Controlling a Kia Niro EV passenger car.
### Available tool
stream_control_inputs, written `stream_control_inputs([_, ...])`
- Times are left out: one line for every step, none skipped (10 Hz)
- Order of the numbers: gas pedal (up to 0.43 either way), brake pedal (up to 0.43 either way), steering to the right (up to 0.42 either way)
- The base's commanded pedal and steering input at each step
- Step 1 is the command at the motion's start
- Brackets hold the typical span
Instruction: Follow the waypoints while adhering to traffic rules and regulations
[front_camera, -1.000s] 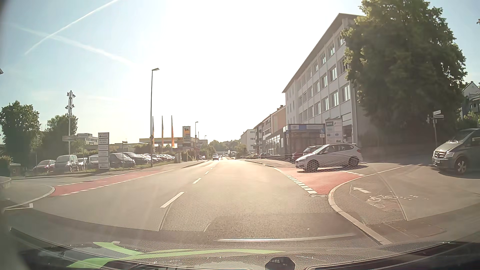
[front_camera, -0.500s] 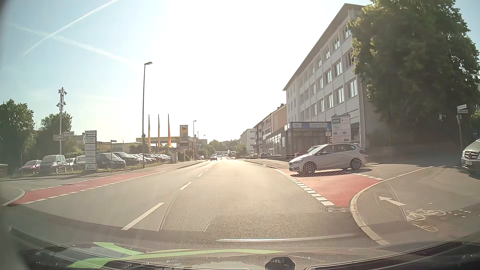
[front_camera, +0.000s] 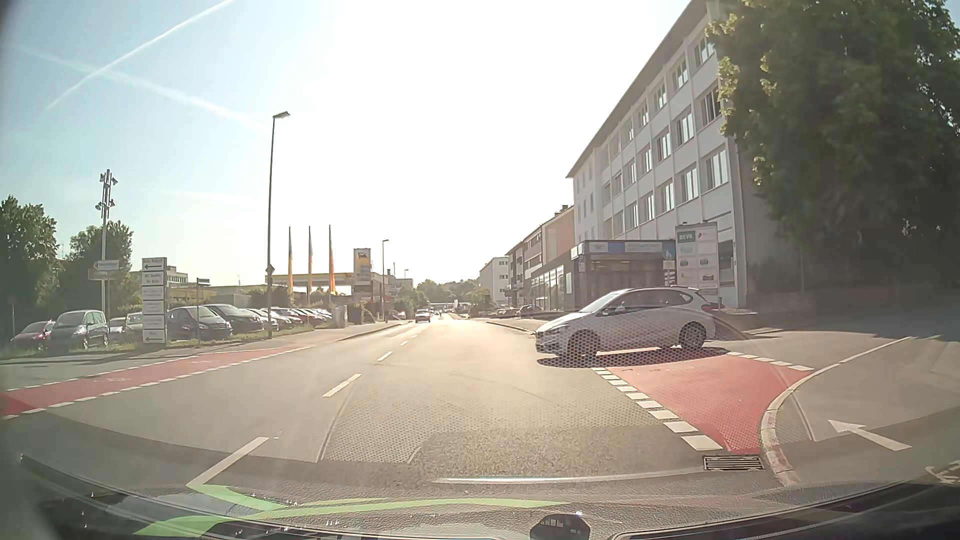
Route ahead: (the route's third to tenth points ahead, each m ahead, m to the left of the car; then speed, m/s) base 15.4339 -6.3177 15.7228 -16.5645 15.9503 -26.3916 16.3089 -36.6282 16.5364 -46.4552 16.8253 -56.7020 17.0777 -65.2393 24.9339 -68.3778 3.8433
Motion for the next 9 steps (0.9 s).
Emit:
stream_control_inputs([0.000,0.128,0.024])
stream_control_inputs([0.000,0.116,0.031])
stream_control_inputs([0.000,0.000,0.041])
stream_control_inputs([0.000,0.000,0.050])
stream_control_inputs([0.000,0.000,0.061])
stream_control_inputs([0.000,0.000,0.071])
stream_control_inputs([0.000,0.000,0.081])
stream_control_inputs([0.000,0.000,0.096])
stream_control_inputs([0.000,0.000,0.113])
